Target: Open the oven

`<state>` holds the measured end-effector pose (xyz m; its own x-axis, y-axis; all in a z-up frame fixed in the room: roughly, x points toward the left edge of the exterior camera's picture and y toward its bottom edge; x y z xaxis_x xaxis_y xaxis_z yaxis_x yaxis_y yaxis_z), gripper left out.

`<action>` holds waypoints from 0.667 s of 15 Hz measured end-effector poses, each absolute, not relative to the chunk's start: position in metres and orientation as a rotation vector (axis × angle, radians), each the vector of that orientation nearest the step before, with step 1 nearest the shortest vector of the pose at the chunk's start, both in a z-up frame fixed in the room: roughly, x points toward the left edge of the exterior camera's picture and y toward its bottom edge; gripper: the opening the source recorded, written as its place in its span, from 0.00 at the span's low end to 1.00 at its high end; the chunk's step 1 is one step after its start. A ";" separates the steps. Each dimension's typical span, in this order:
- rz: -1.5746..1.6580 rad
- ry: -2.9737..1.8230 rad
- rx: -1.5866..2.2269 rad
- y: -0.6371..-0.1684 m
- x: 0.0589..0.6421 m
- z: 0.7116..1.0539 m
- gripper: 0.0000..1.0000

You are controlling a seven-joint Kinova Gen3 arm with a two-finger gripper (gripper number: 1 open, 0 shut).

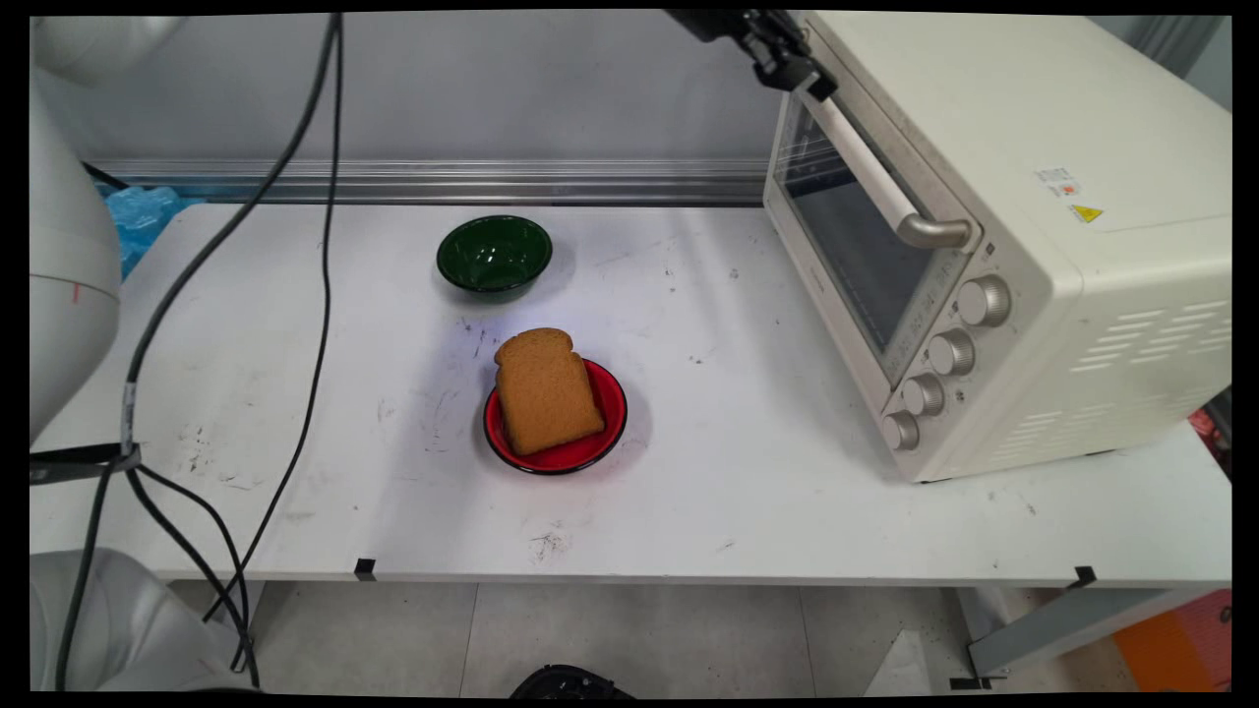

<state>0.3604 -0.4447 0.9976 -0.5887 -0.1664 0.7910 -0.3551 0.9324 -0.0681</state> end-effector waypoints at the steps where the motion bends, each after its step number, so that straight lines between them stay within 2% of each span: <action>1: 0.277 -2.208 0.367 -0.449 0.355 0.997 0.00; 10: 0.283 -2.213 0.374 -0.472 0.322 0.988 0.00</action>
